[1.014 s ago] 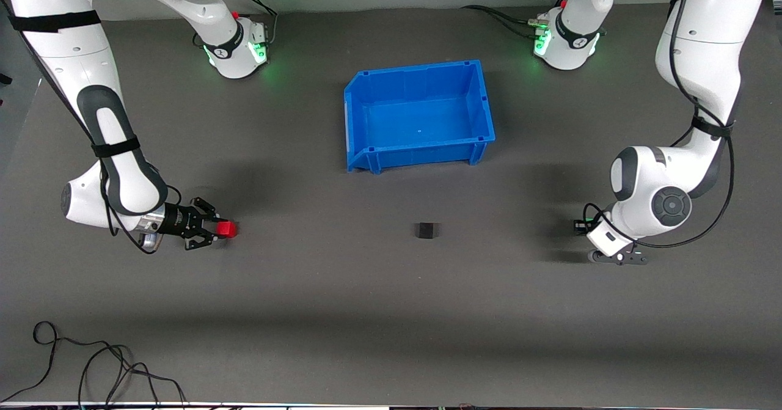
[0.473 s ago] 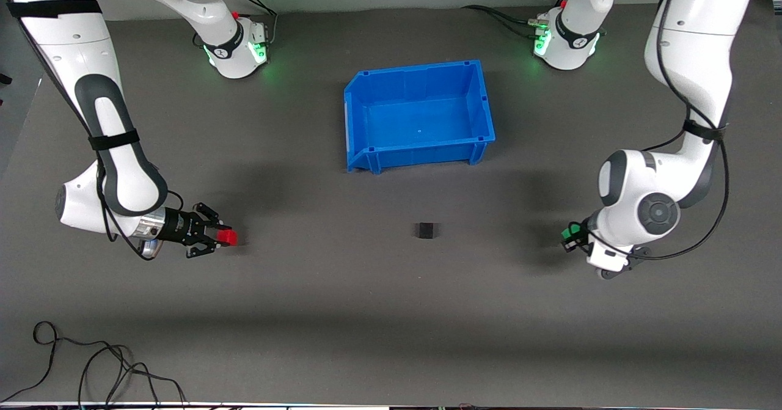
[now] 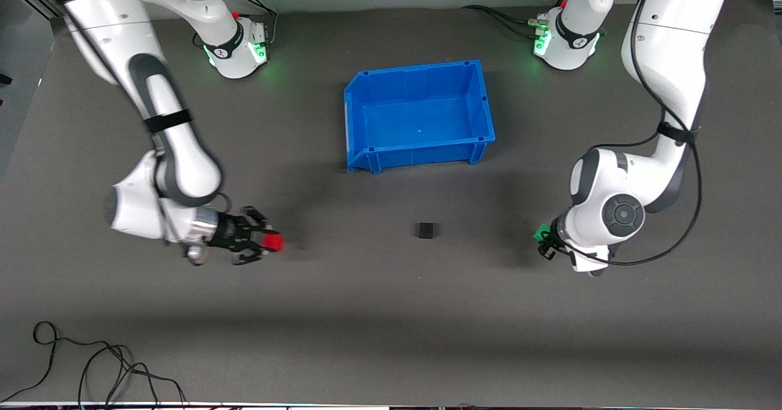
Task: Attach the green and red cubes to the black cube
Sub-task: 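Carry the red and green cubes toward the black cube with both grippers, then press the red and green cubes against the black cube with both grippers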
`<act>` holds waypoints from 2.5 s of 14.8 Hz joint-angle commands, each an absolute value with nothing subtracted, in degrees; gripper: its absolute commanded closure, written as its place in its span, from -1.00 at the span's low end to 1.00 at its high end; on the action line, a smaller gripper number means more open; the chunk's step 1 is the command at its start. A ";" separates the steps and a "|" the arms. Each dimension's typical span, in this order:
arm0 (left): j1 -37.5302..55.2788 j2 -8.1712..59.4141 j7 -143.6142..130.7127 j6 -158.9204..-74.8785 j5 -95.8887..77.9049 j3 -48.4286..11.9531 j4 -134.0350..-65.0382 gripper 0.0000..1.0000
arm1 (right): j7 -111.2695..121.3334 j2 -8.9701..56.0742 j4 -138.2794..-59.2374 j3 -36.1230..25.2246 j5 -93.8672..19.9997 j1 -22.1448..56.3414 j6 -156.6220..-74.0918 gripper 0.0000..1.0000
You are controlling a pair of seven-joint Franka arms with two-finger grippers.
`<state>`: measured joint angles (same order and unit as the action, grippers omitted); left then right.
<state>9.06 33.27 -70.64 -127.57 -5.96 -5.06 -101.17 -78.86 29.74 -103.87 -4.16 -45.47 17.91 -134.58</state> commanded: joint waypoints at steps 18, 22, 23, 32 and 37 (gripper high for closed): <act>26.01 44.38 -118.03 -138.60 -13.18 -5.45 -92.03 1.00 | -101.69 50.00 -84.82 -4.66 -42.10 42.54 -148.10 0.21; 26.81 45.61 -119.18 -140.53 -13.01 -5.45 -91.23 1.00 | -102.48 51.50 -82.62 -4.57 -42.36 43.24 -148.01 0.21; 26.81 45.62 -119.79 -141.15 -12.92 -5.45 -91.23 1.00 | -102.74 51.68 -82.01 -4.57 -42.45 43.33 -148.01 0.21; 27.07 45.44 -120.32 -140.72 -8.00 -5.54 -90.53 -1.00 | -105.56 54.31 -77.53 -4.48 -42.28 44.21 -148.10 0.21; 26.20 42.99 -119.89 -136.87 -7.38 -4.84 -90.44 -1.00 | -104.94 55.90 -75.59 -4.57 -41.84 44.21 -148.18 0.16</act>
